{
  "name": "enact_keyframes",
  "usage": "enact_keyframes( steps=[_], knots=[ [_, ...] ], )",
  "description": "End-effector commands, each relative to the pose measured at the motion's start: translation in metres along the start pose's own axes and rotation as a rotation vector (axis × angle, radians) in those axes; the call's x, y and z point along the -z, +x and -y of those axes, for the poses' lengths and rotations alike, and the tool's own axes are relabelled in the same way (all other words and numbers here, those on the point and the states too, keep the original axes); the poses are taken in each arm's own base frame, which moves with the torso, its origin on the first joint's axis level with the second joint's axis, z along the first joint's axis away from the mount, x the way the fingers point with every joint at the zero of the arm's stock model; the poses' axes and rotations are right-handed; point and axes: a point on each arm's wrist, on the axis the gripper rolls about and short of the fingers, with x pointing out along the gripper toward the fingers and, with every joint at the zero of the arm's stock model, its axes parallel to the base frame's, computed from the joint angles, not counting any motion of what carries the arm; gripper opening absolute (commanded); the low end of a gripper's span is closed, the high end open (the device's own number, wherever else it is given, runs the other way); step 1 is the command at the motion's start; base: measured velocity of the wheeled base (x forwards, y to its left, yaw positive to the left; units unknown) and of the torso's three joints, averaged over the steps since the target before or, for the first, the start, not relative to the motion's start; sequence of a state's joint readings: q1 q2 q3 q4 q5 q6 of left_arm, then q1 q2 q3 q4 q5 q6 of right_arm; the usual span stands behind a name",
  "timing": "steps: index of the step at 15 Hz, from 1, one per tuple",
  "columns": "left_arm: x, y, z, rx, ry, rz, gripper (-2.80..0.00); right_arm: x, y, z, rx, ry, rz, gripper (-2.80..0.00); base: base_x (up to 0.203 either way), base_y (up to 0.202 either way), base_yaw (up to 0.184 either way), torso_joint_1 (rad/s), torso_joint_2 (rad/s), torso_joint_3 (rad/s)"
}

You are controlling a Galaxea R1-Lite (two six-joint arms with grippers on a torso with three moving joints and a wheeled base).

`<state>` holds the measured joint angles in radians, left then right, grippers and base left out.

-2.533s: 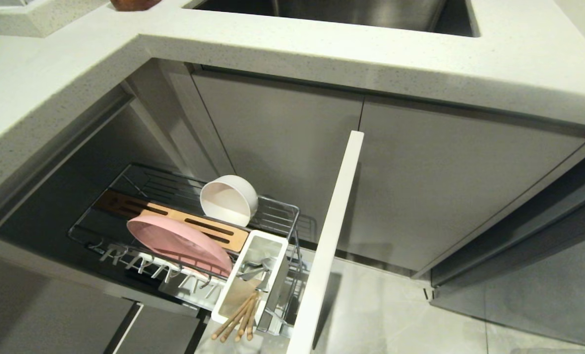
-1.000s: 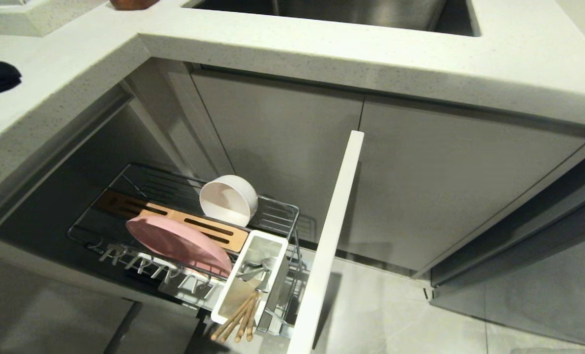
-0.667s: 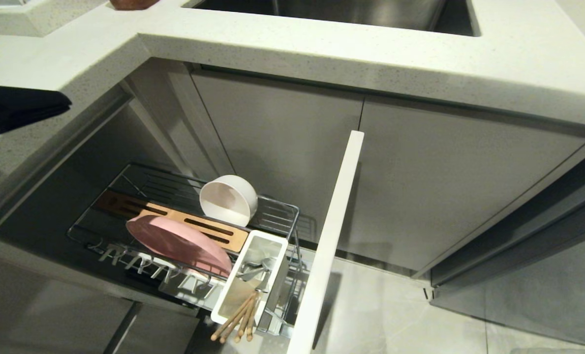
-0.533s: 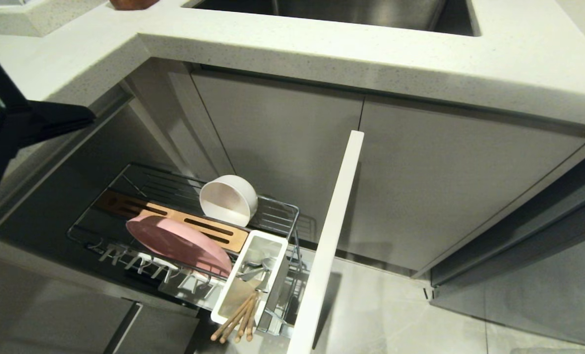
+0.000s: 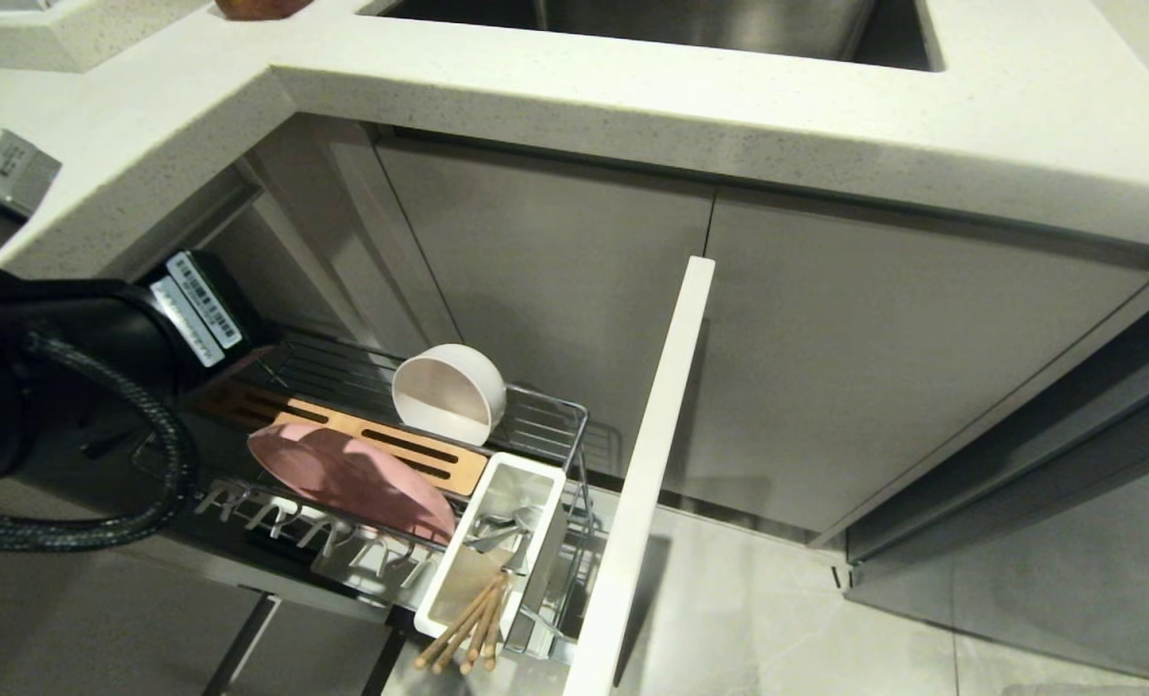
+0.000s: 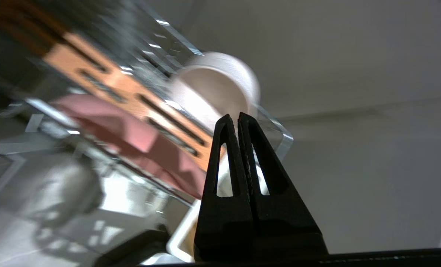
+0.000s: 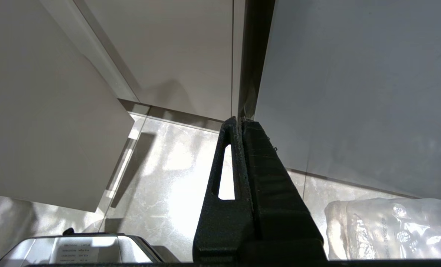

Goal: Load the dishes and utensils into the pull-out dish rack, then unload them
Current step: Take the plate out of the cupboard

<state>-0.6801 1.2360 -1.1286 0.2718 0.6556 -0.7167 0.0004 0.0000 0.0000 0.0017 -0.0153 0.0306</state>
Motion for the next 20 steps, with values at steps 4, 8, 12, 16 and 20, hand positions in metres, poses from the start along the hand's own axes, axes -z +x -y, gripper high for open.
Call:
enact_keyframes(
  steps=[4, 8, 12, 16, 20],
  knots=[
    [0.033, 0.022, 0.006, -0.164, 0.002, 0.034, -2.8, 0.001, 0.0, 0.0, 0.0, 0.0, -0.002, -2.8, 0.0, 0.0, 0.0, 0.0, 0.0, 0.0],
    [0.034, 0.018, 0.003, -0.172, -0.011, 0.042, -2.8, 0.001, 0.0, 0.0, 0.0, 0.0, -0.003, -2.8, 0.0, 0.0, 0.0, 0.0, 0.0, 0.0],
    [0.042, 0.02, -0.002, -0.209, -0.023, 0.013, 0.0, 0.001, 0.0, 0.0, -0.001, 0.0, -0.003, -2.8, 0.0, 0.0, 0.0, 0.0, 0.0, 0.0],
    [0.046, 0.018, -0.008, -0.314, -0.093, -0.053, 0.0, 0.0, 0.0, 0.0, -0.001, 0.0, -0.002, -2.8, 0.0, 0.0, 0.0, 0.0, 0.0, 0.0],
    [0.047, 0.017, -0.009, -0.32, -0.092, -0.051, 0.0, 0.001, 0.0, 0.0, -0.001, 0.0, -0.003, -2.8, 0.0, 0.0, 0.0, 0.0, 0.0, 0.0]
  ],
)
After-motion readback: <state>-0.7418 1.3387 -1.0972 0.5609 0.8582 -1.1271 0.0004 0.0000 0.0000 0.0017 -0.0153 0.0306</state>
